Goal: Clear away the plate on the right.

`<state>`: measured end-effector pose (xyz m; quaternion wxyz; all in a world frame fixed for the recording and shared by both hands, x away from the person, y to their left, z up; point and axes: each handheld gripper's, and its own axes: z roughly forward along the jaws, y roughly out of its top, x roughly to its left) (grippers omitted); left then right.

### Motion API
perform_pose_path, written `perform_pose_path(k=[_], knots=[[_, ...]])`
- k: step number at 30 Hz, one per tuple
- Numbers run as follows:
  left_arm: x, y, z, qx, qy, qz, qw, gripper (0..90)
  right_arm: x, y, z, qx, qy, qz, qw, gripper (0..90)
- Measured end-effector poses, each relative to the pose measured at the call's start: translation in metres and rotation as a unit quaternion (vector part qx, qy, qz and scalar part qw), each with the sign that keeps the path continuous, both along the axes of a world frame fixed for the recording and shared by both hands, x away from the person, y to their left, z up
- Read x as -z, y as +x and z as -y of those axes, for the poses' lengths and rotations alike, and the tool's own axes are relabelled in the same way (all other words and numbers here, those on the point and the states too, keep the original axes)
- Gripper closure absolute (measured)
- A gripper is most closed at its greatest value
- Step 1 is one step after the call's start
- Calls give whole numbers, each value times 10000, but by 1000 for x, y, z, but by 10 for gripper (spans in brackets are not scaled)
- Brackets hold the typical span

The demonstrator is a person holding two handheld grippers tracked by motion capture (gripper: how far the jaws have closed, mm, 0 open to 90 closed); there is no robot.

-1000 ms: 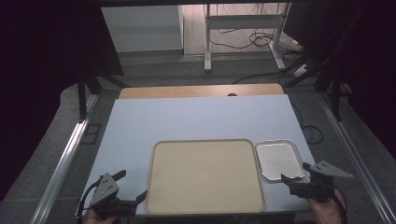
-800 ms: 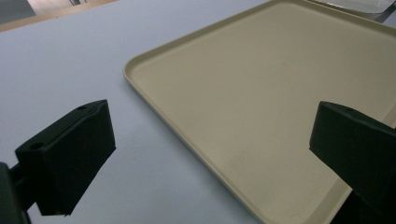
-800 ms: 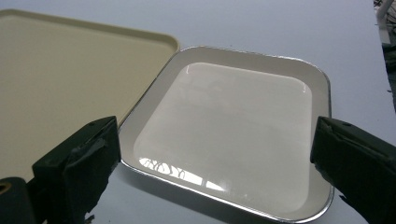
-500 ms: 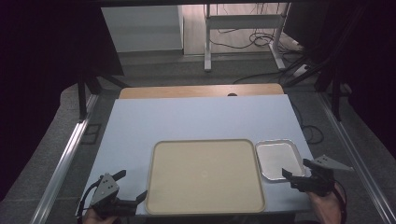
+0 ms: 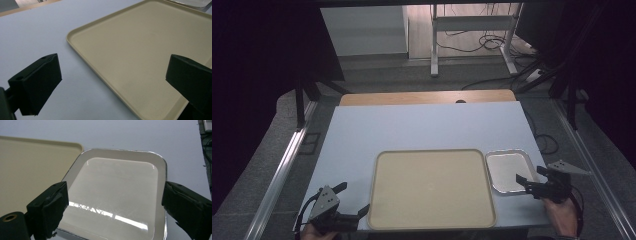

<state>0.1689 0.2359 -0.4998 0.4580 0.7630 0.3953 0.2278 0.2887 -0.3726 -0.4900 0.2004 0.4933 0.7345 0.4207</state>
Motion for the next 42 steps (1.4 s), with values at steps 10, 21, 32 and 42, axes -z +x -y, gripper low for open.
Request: perform_pose_path(k=[10, 21, 32, 42], knots=[[0, 0, 0, 4, -1, -7, 10000, 0, 1, 15, 6, 207, 3, -402, 9990, 33], [0, 0, 0, 16, 9, -6, 10000, 0, 9, 26, 13, 370, 79, -718, 9967, 15], [0, 0, 1, 23, 14, -15, 10000, 4, 10, 31, 22, 461, -113, -862, 9952, 310], [0, 1, 0, 25, 7, -26, 10000, 4, 11, 40, 29, 616, -170, -1050, 9924, 513]])
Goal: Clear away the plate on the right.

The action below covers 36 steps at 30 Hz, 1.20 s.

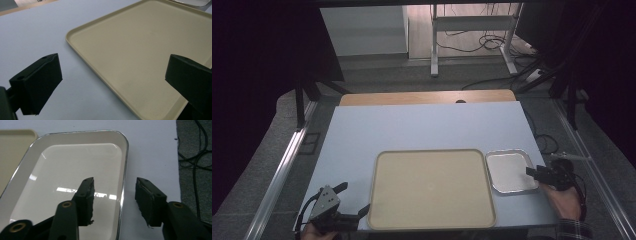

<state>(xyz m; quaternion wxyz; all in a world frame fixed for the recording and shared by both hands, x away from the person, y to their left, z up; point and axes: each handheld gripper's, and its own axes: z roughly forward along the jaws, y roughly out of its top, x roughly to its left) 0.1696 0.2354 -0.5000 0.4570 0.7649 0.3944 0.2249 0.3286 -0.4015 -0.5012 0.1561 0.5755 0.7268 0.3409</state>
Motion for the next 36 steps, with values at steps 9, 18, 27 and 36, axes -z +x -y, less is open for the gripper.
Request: perform_pose_path(k=[9, 18, 27, 36], knots=[[0, 0, 0, 4, 1, 3, 10000, 4, 2, 7, 1, 183, -4, -210, 9996, 700], [0, 0, 0, 1, 3, 4, 10000, 5, 5, 12, 9, 258, 429, -463, 9977, 869], [0, 0, 0, -1, -9, 6, 10000, 5, 1, 9, 17, 460, 789, -474, 9947, 888], [0, 0, 0, -2, -11, 8, 10000, 5, -6, 3, 21, 494, 1031, -296, 9930, 888]])
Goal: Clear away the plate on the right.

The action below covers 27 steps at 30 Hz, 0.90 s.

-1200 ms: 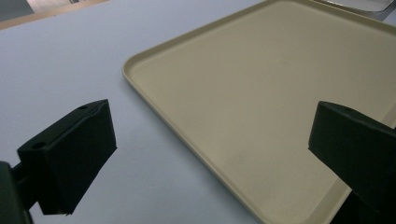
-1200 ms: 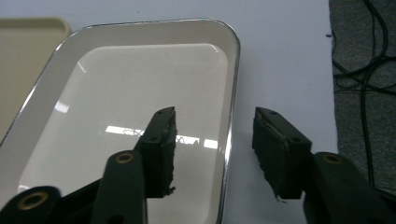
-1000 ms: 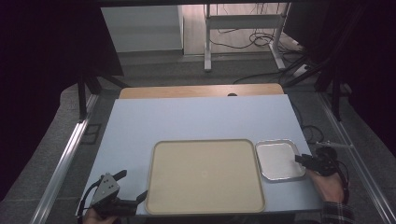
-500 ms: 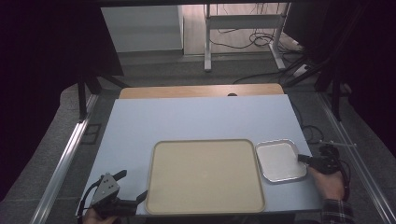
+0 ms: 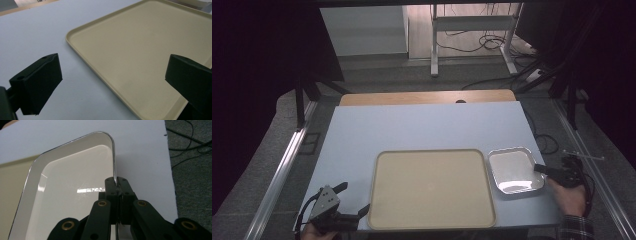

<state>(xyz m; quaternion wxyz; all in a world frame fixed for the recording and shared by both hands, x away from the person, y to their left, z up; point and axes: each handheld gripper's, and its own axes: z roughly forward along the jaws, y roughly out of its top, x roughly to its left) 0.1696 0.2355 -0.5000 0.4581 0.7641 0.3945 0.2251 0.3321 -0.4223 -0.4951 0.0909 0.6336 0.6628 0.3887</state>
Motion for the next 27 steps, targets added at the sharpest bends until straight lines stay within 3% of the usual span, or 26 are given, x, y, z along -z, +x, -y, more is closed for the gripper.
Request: perform_pose_path(k=[10, 27], knots=[[0, 0, 0, 0, 3, -1, 10000, 5, -4, -4, 5, -7, 257, 142, 9996, 888], [0, 0, 0, -5, 9, 0, 10000, 5, -10, -4, -13, -273, 424, 245, 9984, 888]])
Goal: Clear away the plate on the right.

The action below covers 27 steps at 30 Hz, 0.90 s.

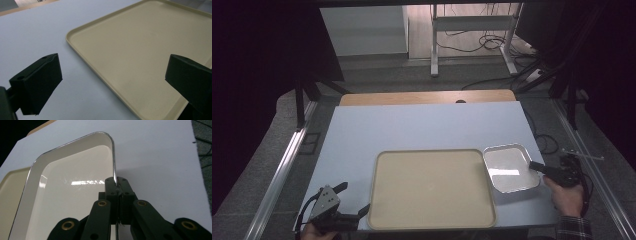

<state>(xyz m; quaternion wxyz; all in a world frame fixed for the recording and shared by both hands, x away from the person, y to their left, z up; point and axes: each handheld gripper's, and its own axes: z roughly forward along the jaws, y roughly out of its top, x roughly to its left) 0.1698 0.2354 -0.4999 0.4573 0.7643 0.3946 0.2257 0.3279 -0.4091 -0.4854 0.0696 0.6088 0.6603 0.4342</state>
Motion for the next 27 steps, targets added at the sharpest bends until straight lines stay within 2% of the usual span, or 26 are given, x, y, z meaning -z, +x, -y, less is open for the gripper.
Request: perform_pose_path(k=[27], knots=[[0, 0, 0, -2, -3, 3, 10000, 5, 1, 1, -48, -536, 145, -17, 9985, 888]])
